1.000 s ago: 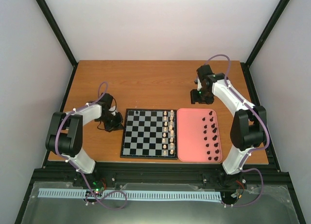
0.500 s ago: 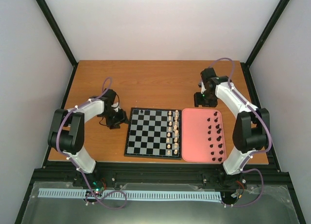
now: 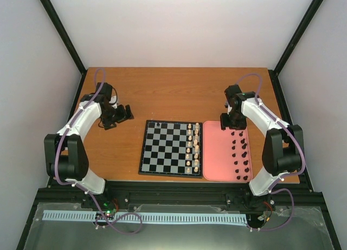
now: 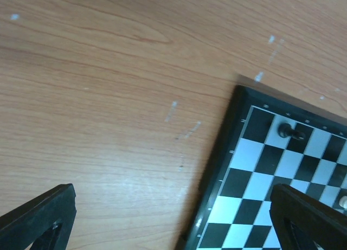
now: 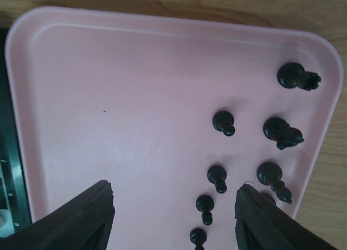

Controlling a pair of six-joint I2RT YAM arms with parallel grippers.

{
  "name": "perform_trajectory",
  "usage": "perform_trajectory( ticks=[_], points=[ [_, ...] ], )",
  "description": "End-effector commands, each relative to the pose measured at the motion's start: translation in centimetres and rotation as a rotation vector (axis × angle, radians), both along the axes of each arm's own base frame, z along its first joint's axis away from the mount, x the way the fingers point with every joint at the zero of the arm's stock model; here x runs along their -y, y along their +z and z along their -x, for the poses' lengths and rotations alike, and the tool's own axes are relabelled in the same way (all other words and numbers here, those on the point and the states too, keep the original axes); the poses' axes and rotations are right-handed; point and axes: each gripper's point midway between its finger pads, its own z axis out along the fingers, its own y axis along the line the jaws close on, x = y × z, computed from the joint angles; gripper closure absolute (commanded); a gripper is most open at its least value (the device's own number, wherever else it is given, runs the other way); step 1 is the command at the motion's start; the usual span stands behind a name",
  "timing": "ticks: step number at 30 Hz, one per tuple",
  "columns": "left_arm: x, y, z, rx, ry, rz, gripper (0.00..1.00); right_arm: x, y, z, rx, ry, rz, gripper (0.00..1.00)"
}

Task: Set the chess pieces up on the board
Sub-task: Pick up the chess piece from the storage box.

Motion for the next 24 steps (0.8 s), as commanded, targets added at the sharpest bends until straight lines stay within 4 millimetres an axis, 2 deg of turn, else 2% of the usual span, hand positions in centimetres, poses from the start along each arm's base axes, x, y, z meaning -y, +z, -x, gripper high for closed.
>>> perform_trajectory(
  ticks=[1,6,10,15,20,24],
  points=[
    [-1.9,0.3,0.3,-0.017,0.001,-0.05,0.0,1.4,-1.1,0.6,-0.031,-0.039,0.063,0.39],
    [-2.0,0.4,0.0,-0.01,0.011,-0.035,0.0,1.5,-2.8,0.6,-0.063,-0.053,0.033,0.41],
    [-1.8,-0.4,-0.1,-0.031,0.009,-0.021,0.0,0.9,-3.0,-0.3,-0.043,-0.037,-0.005,0.42],
    [-1.4,-0.3,-1.2,-0.025,0.018,0.008,0.0,0.7,-3.0,-1.1,-0.042,-0.029,-0.004,0.42],
    [-1.1,0.2,-2.2,-0.012,0.017,0.024,0.0,1.6,-3.7,-0.7,-0.056,-0.04,0.046,0.42],
    [-1.1,-0.2,-2.1,-0.021,0.015,0.025,0.0,2.1,-4.1,-0.8,-0.06,-0.055,0.05,0.42]
  ],
)
